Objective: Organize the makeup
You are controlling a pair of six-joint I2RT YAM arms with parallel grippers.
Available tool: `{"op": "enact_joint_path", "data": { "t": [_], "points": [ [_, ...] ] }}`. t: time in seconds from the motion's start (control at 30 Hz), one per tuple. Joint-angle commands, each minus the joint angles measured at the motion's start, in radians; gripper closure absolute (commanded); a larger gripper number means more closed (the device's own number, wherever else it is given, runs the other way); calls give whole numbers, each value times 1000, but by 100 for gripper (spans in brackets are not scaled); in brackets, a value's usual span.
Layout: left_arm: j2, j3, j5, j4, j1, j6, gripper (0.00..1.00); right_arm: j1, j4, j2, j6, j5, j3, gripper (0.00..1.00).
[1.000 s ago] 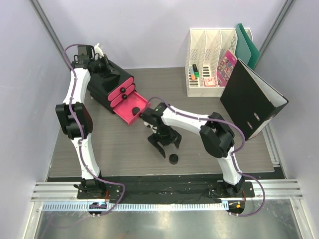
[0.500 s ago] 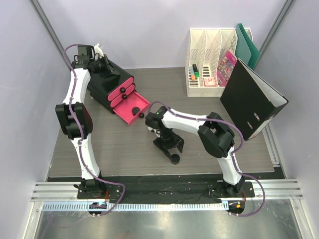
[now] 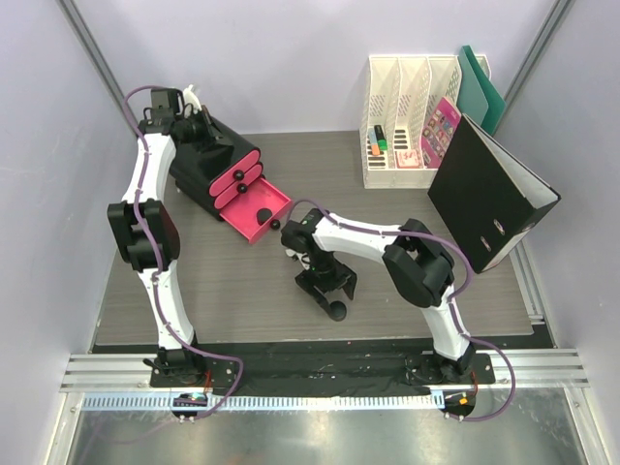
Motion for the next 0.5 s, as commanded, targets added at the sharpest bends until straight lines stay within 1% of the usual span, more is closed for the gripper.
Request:
{"op": "enact_joint_path", "data": {
  "t": [0.0,0.33,0.47],
  "points": [
    [177,-164,-236,-390,-9,107,100,27,17,-23,13,-22,4,28],
    [164,-197,-238,-379,-9,109,100,57,26,-68,45,-8,-11,28],
    [158,-202,-232,-379,-9,109,100,79,48,-59,48,7,-69,28]
  ]
}}
